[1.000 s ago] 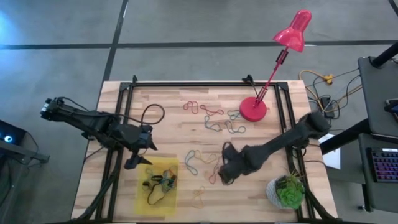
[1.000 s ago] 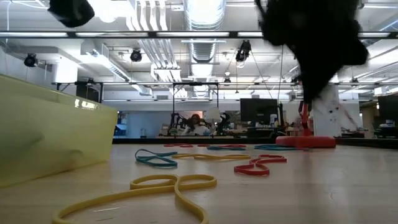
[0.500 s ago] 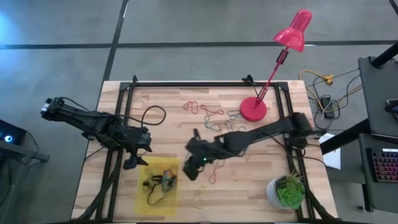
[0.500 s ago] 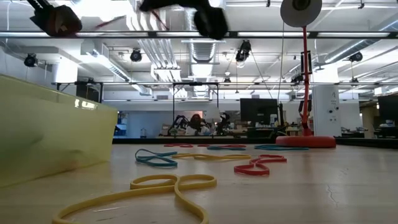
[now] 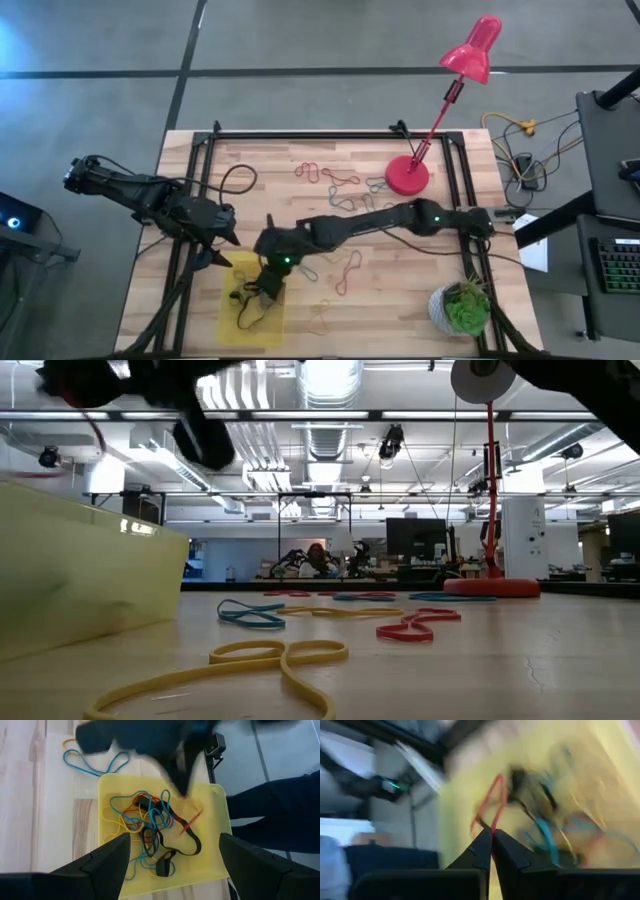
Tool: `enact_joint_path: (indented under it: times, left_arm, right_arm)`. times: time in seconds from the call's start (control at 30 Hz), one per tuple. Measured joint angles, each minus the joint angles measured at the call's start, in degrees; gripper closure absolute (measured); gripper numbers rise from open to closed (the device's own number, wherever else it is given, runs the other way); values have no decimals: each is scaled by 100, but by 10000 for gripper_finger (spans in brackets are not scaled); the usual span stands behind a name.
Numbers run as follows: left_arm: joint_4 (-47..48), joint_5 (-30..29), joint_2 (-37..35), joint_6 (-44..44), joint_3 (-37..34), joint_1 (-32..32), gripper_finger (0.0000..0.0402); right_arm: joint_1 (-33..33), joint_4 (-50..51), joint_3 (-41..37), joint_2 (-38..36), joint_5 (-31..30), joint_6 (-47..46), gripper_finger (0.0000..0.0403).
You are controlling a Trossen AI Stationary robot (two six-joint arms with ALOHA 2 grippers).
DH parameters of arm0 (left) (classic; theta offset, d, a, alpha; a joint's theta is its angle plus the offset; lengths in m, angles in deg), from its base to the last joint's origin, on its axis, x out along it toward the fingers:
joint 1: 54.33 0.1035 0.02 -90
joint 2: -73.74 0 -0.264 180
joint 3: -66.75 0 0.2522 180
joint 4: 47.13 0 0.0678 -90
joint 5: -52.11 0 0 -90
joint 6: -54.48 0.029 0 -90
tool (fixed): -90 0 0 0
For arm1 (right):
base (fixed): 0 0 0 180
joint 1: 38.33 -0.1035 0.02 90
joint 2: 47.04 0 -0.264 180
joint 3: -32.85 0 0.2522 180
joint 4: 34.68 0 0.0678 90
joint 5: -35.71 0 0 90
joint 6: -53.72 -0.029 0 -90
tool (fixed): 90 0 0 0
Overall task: Pick and place rubber bands into bin
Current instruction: Put the red rubber band into the bin
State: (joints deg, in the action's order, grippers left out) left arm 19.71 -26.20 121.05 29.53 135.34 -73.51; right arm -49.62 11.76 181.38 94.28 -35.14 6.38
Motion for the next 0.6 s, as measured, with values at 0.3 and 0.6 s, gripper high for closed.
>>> enact_joint_path:
  times: [0.3, 0.6]
  left_arm:
    - [12, 0, 87, 31, -64, 0, 114]
    - [-53, 0, 389, 150, -107, 2, 114]
  right_arm:
    - [-93, 1189, 30, -70, -238, 487, 301]
    - [-383, 2604, 16, -663, -1369, 1263, 241]
